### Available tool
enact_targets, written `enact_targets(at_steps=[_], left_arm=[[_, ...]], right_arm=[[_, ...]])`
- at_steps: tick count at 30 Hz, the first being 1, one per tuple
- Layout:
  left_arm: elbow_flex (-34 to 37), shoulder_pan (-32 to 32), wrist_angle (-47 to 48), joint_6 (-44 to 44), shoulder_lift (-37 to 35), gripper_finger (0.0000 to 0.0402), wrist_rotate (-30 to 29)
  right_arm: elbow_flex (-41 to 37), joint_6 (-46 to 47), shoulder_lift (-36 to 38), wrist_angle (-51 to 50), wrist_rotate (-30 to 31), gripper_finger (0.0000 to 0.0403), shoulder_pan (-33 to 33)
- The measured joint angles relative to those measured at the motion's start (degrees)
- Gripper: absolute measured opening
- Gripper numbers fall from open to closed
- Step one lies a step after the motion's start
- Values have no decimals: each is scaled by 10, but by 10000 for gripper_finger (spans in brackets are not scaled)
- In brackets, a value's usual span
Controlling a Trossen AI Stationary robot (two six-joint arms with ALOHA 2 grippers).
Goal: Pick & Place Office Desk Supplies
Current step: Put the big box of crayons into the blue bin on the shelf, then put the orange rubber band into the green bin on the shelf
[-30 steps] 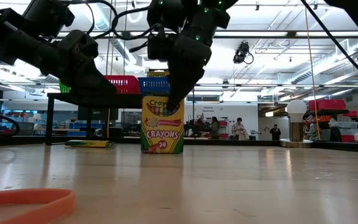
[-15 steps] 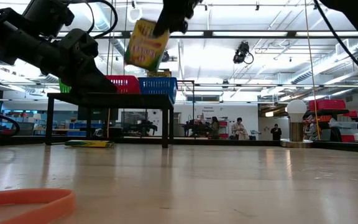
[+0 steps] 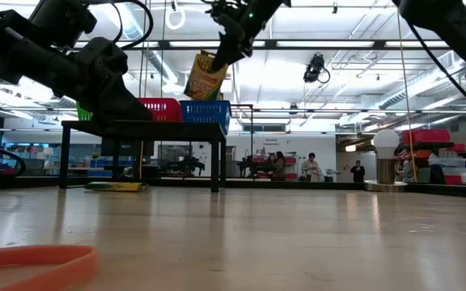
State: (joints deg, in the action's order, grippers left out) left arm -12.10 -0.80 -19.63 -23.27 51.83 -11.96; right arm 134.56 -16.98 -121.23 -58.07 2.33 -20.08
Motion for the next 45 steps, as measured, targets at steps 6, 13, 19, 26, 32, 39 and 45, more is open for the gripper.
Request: enact_targets(at_steps=[6,13,19,26,32,39,45], left_arm=[[0,1,-2,-4,0,13,0],[0,0,-4,4,0,13,0],[0,0,-6,4,0,13,0],[0,0,-6,3,0,13,0],[0,0,-6,2,0,13,0],[0,0,-6,-8,0,13,0],[0,-1,-5,-44,0,13,35]], right_arm=[[1,-39,-17,-5,-13,96,-17],[0,-75,-38,-8,-17,96,-17],[0,-86,-44,1,6,104,-17],[0,-95,-44,13,13,145,-17],[0,-95,-44,24,26,164,-17],[0,-94,-44,38,49,169,-14],[1,-86,-34,47,67,169,-4]])
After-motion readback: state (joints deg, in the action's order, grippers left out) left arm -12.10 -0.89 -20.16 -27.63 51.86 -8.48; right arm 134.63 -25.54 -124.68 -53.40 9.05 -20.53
